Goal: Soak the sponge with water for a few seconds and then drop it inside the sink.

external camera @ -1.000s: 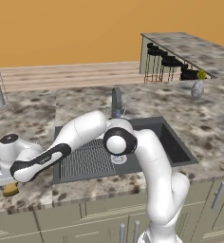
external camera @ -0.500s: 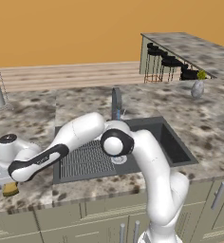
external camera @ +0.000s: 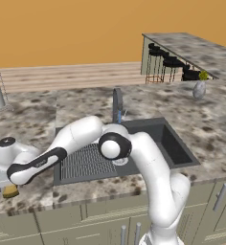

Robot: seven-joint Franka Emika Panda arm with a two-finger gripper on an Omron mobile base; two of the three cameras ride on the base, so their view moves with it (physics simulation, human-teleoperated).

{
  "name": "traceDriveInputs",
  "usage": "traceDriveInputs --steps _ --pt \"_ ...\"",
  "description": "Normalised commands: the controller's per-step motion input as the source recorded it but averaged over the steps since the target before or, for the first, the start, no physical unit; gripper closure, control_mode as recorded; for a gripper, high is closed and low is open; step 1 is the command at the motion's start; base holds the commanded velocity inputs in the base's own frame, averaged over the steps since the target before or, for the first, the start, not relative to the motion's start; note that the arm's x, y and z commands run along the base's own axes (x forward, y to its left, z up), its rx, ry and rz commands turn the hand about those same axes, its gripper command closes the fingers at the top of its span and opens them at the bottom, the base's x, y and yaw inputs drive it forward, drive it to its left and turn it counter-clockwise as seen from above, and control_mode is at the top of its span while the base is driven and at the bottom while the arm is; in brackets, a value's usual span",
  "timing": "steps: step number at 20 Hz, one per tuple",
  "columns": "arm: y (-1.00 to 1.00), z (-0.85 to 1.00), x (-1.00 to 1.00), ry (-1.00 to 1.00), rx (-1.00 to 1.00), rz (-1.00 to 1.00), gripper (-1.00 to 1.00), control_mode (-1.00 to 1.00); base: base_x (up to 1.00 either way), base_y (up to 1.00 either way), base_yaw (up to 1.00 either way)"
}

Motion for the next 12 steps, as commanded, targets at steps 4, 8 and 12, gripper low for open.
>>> traceDriveInputs --steps 4,8,12 --pt "0.0 -0.16 0.01 0.0 -0.01 0.0 -1.0 -1.0 0.0 0.0 0.0" --pt "0.0 -0.03 0.0 0.0 0.0 0.0 -1.0 -1.0 0.0 0.0 0.0" --pt "0.0 0.0 0.0 0.0 0.0 0.0 -1.0 -1.0 0.0 0.0 0.0"
